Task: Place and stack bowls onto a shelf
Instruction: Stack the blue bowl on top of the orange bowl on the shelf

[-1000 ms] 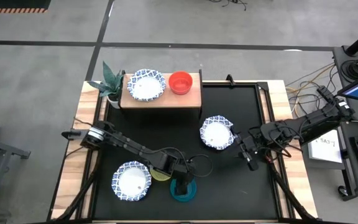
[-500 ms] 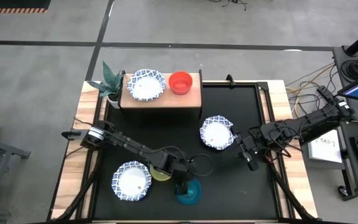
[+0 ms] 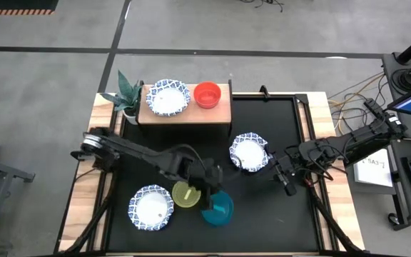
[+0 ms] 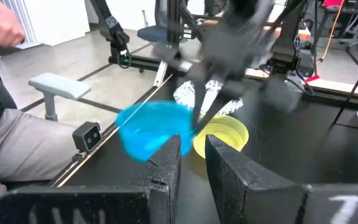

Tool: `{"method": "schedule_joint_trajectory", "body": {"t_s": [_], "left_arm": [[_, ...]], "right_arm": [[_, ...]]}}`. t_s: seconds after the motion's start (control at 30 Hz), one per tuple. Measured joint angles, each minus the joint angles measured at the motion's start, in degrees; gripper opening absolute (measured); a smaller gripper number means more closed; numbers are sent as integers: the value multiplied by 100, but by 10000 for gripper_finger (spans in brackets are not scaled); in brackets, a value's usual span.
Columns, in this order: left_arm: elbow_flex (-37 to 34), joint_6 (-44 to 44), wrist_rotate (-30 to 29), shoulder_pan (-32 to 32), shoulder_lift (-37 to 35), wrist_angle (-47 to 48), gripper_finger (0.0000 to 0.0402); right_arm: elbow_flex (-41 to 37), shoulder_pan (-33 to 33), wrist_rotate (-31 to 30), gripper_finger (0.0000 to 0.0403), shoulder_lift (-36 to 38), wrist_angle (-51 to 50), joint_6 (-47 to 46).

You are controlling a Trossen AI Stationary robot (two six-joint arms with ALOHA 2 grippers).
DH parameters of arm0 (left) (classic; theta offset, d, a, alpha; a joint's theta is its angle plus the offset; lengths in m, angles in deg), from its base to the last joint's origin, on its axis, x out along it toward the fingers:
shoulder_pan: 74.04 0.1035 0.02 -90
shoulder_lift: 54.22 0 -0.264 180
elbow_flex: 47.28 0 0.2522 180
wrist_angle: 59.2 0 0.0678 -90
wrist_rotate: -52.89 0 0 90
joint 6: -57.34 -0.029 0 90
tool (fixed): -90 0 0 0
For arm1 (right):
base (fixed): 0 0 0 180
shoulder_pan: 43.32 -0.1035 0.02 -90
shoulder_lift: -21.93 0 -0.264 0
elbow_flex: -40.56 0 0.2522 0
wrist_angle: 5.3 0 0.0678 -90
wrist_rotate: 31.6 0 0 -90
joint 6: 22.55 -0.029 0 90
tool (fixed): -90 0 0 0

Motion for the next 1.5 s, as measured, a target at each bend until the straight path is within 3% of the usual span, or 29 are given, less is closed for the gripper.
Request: {"method": "schedule_joint_trajectory", "body": {"t_s": [0.2, 0.43, 0.67, 1.07, 1.5], "left_arm": [[0, 194, -74, 636, -776, 474, 0], [22, 372, -574, 1789, -1542, 777, 0], [517, 494, -634, 3117, -1755, 1286, 0], [2245, -244, -438, 4723, -820, 2576, 0], [3751, -827, -430, 5011, 524, 3477, 0]], "right_arm": [[0, -1, 0, 63, 0, -73, -111], [0, -1, 0, 63, 0, -83, -221], [0, 0, 0, 63, 0, -98, -249], [-5, 0, -2, 63, 0, -104, -299], [-33, 0, -46, 63, 0, -244, -439]]}}
